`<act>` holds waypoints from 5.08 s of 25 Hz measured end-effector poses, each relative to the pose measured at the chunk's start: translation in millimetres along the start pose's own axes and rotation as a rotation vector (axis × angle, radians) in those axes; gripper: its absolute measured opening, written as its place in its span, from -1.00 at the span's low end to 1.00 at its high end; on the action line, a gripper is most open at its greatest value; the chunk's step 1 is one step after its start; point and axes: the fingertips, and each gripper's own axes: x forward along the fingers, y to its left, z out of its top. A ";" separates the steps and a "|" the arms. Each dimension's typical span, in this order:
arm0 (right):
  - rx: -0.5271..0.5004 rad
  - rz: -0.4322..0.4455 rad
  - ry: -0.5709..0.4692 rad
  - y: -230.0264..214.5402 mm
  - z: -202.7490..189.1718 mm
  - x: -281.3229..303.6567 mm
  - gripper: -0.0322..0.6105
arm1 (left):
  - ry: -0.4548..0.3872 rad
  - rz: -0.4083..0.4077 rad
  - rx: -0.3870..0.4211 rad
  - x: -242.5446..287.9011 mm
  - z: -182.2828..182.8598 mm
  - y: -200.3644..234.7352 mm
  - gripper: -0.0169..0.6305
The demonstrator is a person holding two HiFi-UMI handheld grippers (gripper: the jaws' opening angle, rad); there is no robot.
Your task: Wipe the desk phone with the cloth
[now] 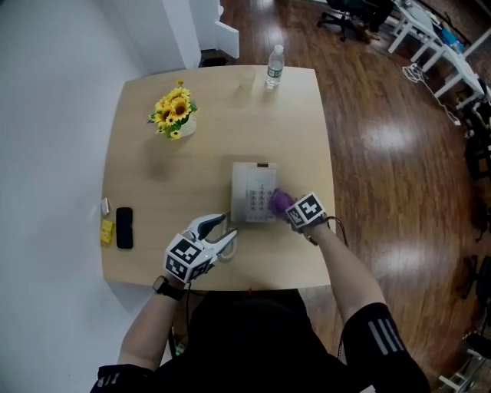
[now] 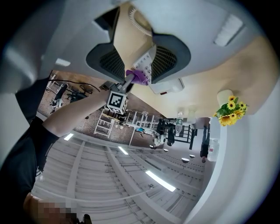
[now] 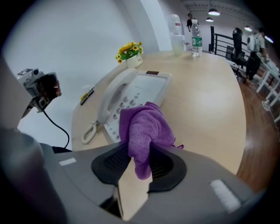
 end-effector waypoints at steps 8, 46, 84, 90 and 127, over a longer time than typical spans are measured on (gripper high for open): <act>-0.043 0.057 0.065 36.4 -49.5 9.8 -0.51 | -0.009 -0.015 0.015 3.5 5.1 -1.3 -0.38; -0.243 -0.058 0.025 70.8 -13.1 22.4 -0.51 | -0.033 0.008 0.007 -20.5 1.6 10.2 -0.38; -0.211 -0.021 -0.012 95.2 30.3 34.9 -0.51 | -0.036 0.037 -0.011 -34.6 -8.8 11.5 -0.38; -0.223 0.002 0.051 108.6 -9.9 38.0 -0.51 | -0.031 0.020 0.002 -31.7 -6.4 3.0 -0.38; -0.087 -0.111 -0.192 49.0 -41.4 -56.6 -0.51 | -0.008 -0.021 0.032 -13.0 -2.4 -18.5 -0.38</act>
